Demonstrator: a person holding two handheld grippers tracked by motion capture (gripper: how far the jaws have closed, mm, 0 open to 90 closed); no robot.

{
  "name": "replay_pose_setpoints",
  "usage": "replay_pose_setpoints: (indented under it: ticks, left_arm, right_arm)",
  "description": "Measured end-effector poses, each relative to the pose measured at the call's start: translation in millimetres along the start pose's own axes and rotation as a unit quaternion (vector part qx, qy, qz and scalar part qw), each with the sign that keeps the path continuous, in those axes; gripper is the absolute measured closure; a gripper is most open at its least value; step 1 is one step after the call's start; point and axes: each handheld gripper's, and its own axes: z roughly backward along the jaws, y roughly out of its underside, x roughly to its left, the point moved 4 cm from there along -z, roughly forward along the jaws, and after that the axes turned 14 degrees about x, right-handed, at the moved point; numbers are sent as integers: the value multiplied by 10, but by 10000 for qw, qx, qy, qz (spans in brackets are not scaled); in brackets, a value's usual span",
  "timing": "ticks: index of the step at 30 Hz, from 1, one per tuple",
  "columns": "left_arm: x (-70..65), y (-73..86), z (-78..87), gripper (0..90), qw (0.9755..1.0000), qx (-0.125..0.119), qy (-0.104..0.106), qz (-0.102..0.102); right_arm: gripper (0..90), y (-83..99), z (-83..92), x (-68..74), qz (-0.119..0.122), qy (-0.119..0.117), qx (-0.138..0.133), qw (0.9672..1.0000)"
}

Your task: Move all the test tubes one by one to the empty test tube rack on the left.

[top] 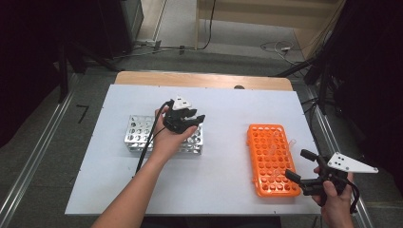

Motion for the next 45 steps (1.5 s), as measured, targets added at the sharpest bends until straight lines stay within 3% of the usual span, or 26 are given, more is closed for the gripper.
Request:
replay_pose_setpoints:
  ticks: [6,16,27,30,34,41,45]
  left_arm:
    - [-28,-8,169,263,9992,-350,177,91]
    - [-111,126,558,0,9970,-653,409,-72]
    - [-232,481,952,0,9952,-868,413,-193]
    - [-245,580,1059,0,9952,-894,298,-246]
    - [-231,701,1193,0,9944,-997,280,-187]
    - [-219,909,1301,0,9947,-1004,177,-139]
    - [-184,982,1331,0,9953,-955,147,-92]
  right_arm:
    - [0,-3,-12,19,48,-65,31,10000]
    - [0,-3,-48,57,88,-211,70,9997]
    - [0,12,-118,116,224,-421,227,9986]
    - [0,31,-147,117,231,-460,289,9983]
    - [0,54,-187,128,256,-523,383,9976]
    - [0,99,-272,172,364,-614,641,9954]
    - [46,126,-292,173,372,-672,723,9944]
